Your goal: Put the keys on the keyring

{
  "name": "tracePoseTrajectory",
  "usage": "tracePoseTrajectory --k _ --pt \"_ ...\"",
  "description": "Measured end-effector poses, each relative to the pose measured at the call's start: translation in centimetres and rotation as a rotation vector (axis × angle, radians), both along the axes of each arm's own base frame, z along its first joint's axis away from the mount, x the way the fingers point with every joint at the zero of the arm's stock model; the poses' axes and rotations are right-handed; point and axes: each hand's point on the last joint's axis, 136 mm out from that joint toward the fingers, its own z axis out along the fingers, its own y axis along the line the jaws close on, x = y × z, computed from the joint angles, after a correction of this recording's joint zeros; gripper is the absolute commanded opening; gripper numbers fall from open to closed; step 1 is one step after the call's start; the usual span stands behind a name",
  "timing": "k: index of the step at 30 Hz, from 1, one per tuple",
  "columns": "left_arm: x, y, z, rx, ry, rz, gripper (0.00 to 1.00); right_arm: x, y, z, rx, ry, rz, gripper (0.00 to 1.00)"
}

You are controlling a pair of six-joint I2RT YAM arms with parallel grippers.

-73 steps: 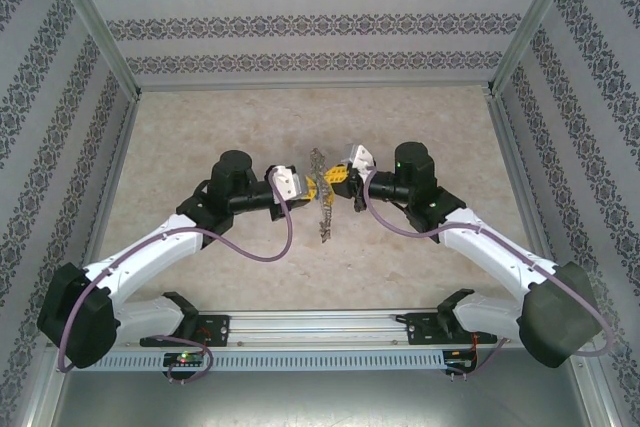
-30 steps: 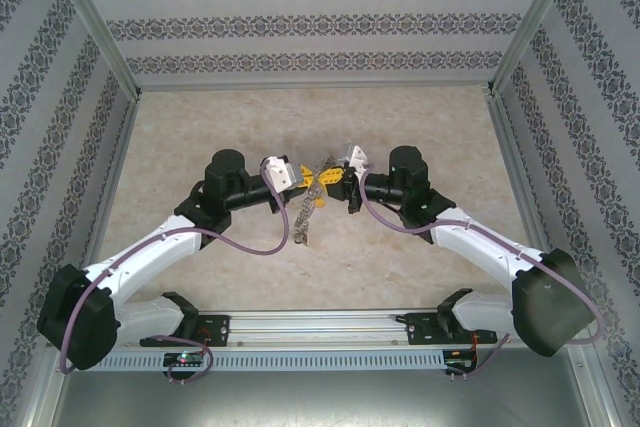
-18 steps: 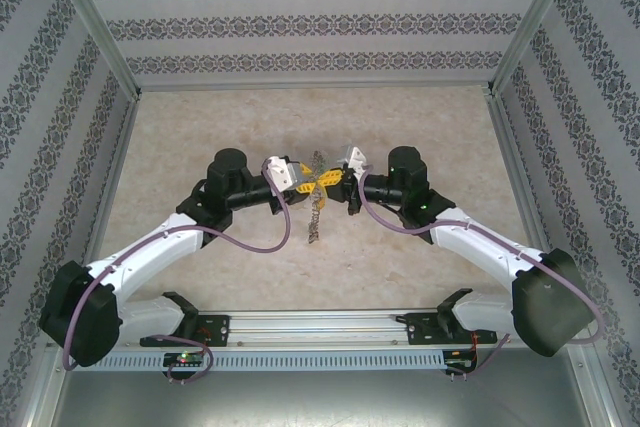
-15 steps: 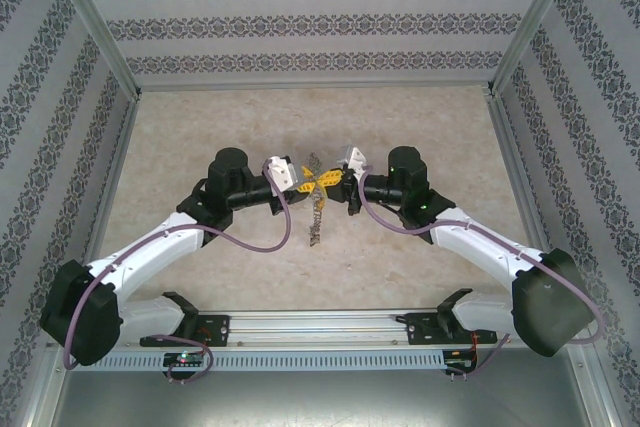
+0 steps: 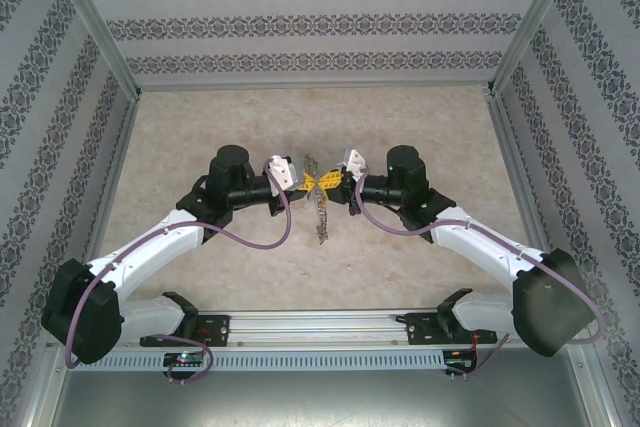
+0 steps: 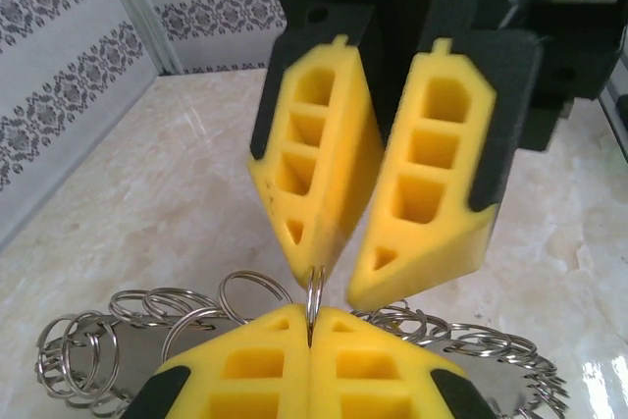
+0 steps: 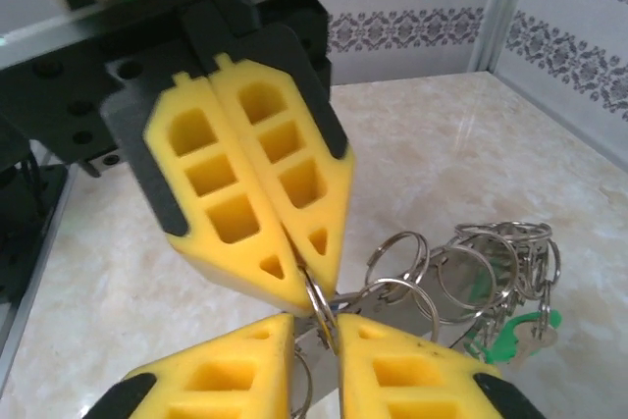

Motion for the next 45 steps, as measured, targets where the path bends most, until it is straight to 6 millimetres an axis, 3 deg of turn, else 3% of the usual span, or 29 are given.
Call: tracePoseTrajectory --k 18,26,27,29,34,36,38,45 --pt "-1.1 -0.3 -1.2 0.08 0.028 -0.089 0.0 -1.3 0.1 -0.7 -0.156 -0.082 0.154 0.26" --pt "-1.3 -0.3 -1.2 0.08 0.033 -0.1 0.0 -1.3 0.5 -0.9 -0.174 -0.079 0.168 0.19" --pt "-1.3 -0.3 -1.3 0.08 0.034 -0.1 0.0 -1.2 0.6 -1.0 -0.177 -0.079 0.167 0.16" --pt "-1.3 -0.2 -1.4 0.083 0.04 -0.096 0.0 -1.0 0.7 -1.1 -0.183 -0.083 0.163 0.0" --pt "-1.2 0.1 -1.6 0.091 0.049 -0.086 0.0 -0.8 0.8 -1.3 -0.188 -0.06 0.146 0.0" --pt "-1.0 0.1 -1.6 0.093 0.046 -0.079 0.11 -0.6 0.9 -1.1 -0.177 -0.046 0.13 0.0" --pt "-0.8 0.2 -1.5 0.093 0.041 -0.069 0.16 -0.4 0.8 -1.1 -0.152 -0.027 0.109 0.0" --pt "-0.3 0.6 -0.3 0.059 0.007 -0.044 0.18 0.6 0.3 -0.2 -0.05 0.033 0.02 0.0"
